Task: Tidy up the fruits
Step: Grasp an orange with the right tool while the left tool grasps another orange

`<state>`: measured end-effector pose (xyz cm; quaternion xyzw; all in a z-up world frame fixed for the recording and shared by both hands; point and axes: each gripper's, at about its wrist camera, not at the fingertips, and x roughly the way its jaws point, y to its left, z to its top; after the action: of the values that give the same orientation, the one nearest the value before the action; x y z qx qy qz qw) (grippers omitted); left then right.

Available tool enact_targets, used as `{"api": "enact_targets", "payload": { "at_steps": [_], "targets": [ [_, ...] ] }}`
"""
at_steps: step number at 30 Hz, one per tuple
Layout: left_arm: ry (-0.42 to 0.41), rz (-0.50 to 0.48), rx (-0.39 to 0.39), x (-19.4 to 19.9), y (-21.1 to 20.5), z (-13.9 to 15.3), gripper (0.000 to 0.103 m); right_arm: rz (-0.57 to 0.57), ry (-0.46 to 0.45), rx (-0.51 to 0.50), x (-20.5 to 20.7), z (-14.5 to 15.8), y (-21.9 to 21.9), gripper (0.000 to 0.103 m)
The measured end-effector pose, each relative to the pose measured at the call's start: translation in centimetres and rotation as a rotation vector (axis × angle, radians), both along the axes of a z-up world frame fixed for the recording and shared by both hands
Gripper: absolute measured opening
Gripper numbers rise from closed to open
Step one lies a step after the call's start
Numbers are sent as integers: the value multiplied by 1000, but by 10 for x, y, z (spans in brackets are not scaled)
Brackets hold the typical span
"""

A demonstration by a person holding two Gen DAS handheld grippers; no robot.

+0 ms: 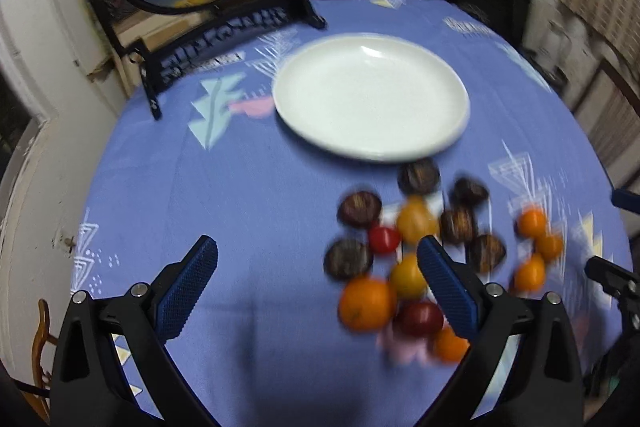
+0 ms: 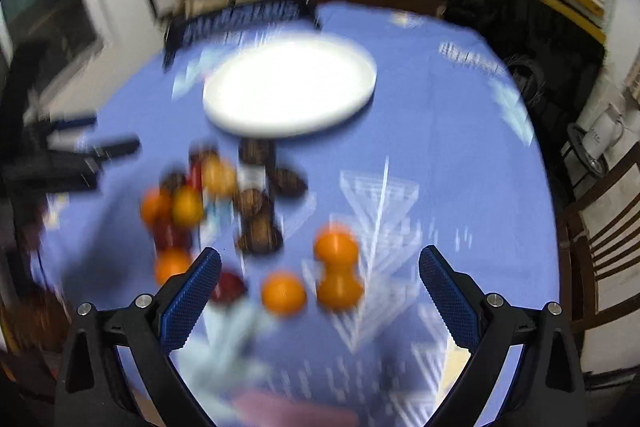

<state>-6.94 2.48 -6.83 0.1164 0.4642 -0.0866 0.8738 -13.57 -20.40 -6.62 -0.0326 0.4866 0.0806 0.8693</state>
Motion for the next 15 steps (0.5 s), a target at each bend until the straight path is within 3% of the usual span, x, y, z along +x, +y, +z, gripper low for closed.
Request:
{"api": "enact_targets", "payload": {
  "at_steps": [6,15],
  "targets": [
    [103,-145,-46,-44,-1,-20,98,36,120,-46,-27,-46,-6,99],
    [211,-242,-61,-67,-41,-52,98,105,106,-169,-2,-66,1,99]
  ]
}}
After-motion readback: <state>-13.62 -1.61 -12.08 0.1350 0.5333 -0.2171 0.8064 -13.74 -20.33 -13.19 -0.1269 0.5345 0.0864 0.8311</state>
